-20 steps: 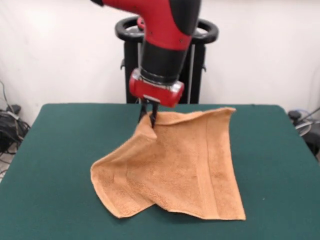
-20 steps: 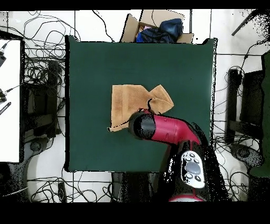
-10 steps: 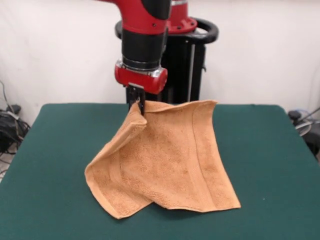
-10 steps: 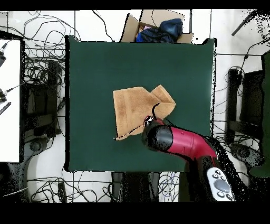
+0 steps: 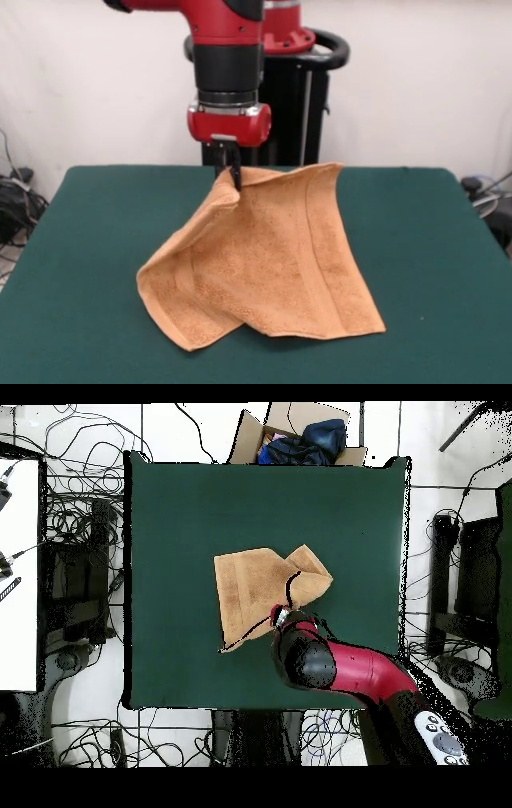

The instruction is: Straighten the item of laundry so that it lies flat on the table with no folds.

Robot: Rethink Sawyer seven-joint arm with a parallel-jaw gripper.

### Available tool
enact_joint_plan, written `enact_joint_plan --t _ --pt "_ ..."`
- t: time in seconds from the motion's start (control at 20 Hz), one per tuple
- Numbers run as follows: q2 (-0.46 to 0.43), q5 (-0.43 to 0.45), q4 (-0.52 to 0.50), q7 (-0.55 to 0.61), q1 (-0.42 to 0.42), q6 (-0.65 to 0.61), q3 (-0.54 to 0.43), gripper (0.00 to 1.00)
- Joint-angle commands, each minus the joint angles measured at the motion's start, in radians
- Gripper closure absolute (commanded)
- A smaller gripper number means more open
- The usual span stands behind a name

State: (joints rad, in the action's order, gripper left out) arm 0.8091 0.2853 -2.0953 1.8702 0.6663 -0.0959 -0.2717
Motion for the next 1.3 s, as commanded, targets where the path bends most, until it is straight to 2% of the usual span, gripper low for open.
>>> enact_joint_plan --t 0.05,0.25,0.65,1.0,1.3 --pt "0.018 0.103 -0.13 0.038 0.103 0.107 -0.289 1.0" --pt "0.012 0.126 -0.142 0.043 0.166 0.103 -0.366 1.0" --pt "0.079 0.125 -0.204 0.002 0.267 0.001 -0.454 1.0" --pt "0.092 0.149 -0.185 -0.066 0.305 -0.093 -0.436 1.0" --pt "0.109 0.152 -0.204 -0.102 0.391 -0.14 -0.516 1.0"
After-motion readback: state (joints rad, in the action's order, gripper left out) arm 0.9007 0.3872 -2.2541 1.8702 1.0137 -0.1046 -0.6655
